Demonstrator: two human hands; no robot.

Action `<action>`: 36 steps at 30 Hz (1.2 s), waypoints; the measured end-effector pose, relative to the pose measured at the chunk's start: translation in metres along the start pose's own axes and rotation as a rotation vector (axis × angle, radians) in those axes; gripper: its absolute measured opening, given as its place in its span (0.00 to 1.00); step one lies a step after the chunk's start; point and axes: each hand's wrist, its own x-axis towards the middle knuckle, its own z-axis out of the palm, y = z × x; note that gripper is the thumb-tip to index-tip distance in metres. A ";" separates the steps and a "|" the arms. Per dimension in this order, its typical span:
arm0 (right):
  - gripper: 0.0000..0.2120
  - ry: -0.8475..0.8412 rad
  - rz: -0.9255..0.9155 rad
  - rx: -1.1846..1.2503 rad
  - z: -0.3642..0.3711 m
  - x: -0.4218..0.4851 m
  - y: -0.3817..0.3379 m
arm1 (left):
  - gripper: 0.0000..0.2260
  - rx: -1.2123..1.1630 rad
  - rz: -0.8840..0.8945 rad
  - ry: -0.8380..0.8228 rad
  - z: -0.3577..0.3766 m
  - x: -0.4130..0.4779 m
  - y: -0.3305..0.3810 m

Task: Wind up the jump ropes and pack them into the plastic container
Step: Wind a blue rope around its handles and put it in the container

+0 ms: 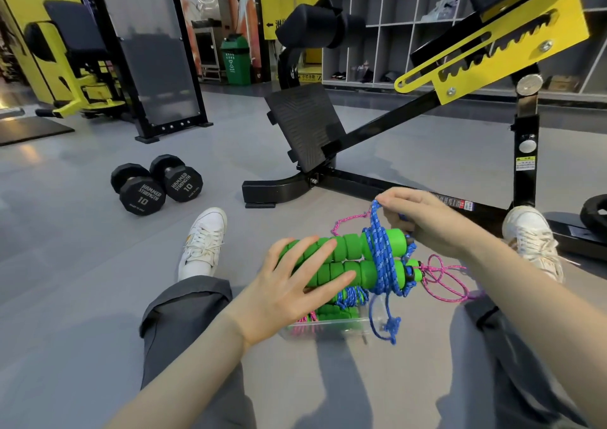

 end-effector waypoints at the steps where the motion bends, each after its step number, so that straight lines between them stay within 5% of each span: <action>1: 0.08 -0.010 0.007 0.082 0.002 -0.002 0.008 | 0.17 -0.004 -0.010 0.022 -0.002 0.005 0.000; 6: 0.16 -0.049 0.083 0.478 0.027 -0.016 0.038 | 0.15 0.011 -0.062 0.100 -0.001 0.017 -0.001; 11: 0.10 0.023 0.084 0.489 0.036 -0.017 0.058 | 0.16 0.042 -0.139 0.119 0.000 0.012 -0.007; 15: 0.15 0.036 0.105 0.432 0.052 -0.029 0.064 | 0.23 0.125 -0.184 0.060 0.005 0.008 -0.018; 30: 0.13 -0.293 0.185 -0.272 0.040 -0.059 0.009 | 0.22 0.183 -0.299 -0.147 0.018 -0.020 -0.026; 36: 0.10 -0.338 0.025 -0.576 0.022 -0.063 -0.026 | 0.22 0.183 -0.254 -0.145 0.019 -0.025 -0.024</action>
